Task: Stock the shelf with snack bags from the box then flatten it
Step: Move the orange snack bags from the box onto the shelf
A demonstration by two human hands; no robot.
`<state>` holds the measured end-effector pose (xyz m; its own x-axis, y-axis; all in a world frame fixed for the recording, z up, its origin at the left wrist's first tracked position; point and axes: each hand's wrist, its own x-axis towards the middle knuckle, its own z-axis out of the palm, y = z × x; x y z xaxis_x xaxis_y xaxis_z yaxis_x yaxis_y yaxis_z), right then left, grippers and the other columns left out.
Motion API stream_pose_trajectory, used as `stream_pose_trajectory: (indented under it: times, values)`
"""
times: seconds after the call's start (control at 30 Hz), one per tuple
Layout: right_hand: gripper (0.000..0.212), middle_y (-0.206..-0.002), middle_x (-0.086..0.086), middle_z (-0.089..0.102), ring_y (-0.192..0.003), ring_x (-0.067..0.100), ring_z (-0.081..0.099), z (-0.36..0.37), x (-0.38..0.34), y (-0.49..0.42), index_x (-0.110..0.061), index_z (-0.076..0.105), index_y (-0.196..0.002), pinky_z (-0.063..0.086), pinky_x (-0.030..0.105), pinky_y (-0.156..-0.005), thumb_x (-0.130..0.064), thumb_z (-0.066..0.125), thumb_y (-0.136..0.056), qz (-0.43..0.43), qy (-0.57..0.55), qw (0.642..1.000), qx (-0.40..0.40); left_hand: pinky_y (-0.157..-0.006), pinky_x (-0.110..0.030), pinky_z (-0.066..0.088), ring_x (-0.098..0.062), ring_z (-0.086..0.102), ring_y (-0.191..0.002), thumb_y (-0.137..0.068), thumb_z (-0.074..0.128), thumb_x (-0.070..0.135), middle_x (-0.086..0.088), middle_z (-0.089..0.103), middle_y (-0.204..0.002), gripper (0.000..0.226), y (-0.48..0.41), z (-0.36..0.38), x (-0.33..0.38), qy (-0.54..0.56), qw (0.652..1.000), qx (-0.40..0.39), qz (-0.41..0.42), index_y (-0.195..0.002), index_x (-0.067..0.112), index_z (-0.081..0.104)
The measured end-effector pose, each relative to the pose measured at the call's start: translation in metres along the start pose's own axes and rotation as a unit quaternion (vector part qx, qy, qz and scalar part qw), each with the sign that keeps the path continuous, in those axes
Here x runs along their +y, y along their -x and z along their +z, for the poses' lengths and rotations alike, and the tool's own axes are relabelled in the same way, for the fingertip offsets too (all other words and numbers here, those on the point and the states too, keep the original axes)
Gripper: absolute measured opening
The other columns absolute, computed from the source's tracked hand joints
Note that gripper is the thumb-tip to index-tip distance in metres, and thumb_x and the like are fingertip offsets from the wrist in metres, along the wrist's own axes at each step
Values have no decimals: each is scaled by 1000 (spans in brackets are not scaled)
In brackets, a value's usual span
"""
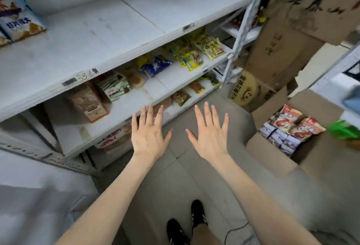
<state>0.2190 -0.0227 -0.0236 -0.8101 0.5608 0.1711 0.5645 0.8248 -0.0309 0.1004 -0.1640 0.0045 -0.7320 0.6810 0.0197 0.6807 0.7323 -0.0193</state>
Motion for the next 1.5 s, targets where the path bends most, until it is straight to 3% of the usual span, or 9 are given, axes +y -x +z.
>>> stream_pose_trajectory:
  times: [0.2, 0.3, 0.47, 0.6, 0.8, 0.97, 1.17, 1.5]
  values:
    - [76, -158, 14, 30, -145, 32, 32, 13, 63, 60, -19, 30, -153, 19, 65, -113, -59, 45, -91, 118, -1, 992, -42, -121, -49, -6, -27, -9, -151, -95, 25, 65, -11, -6, -164, 80, 1, 18, 81, -17, 994, -42, 101, -155, 25, -10]
    - [76, -158, 14, 32, -144, 33, 34, 19, 102, 87, -19, 32, -152, 16, 63, -113, -61, 31, -89, 192, -6, 979, -63, -120, -47, -7, -27, -8, -151, -95, 27, 64, -11, -4, -164, 80, 0, 28, 132, -13, 985, -54, 161, -156, 25, -8]
    - [77, -155, 15, 37, -140, 35, 39, 28, 164, 121, -17, 39, -149, 26, 66, -109, -61, 33, -86, 281, -16, 956, -81, -119, -47, -8, -27, -5, -151, -95, 29, 63, -12, 1, -164, 77, -3, 41, 210, -2, 967, -68, 246, -157, 25, 2]
    - [76, -154, 16, 39, -140, 36, 40, 36, 211, 141, -16, 40, -148, 24, 65, -110, -61, 29, -89, 341, -26, 936, -80, -120, -46, -7, -28, -3, -152, -96, 31, 60, -12, 4, -164, 75, -8, 53, 272, 8, 952, -86, 295, -157, 25, 4]
    - [75, -155, 15, 37, -142, 35, 37, 55, 288, 156, -17, 37, -150, 23, 63, -111, -62, 35, -90, 411, -31, 906, -94, -120, -46, -4, -30, 2, -151, -96, 36, 58, -13, 9, -164, 75, -24, 76, 358, 22, 939, -92, 330, -157, 24, 9]
    - [76, -155, 15, 37, -142, 34, 37, 71, 349, 155, -16, 36, -150, 25, 63, -111, -62, 37, -90, 456, -29, 883, -111, -121, -44, -2, -28, -2, -152, -97, 29, 60, -11, 2, -165, 76, -46, 96, 421, -9, 929, -103, 356, -156, 24, 0]
    - [79, -165, 9, 4, -152, 28, 7, 89, 416, 139, -20, 5, -157, 3, 56, -119, -63, 27, -96, 486, -48, 862, -139, -120, -46, -1, -29, -2, -151, -97, 33, 57, -12, 2, -164, 75, -84, 121, 485, 10, 915, -137, 380, -157, 23, 2]
    - [81, -165, 7, -4, -152, 25, 0, 156, 516, 68, -18, -6, -156, 2, 51, -120, -65, 23, -96, 540, -96, 817, -178, -122, -45, 5, -28, -1, -152, -96, 37, 59, -11, 4, -164, 79, -191, 189, 580, 8, 907, -160, 389, -156, 23, 0]
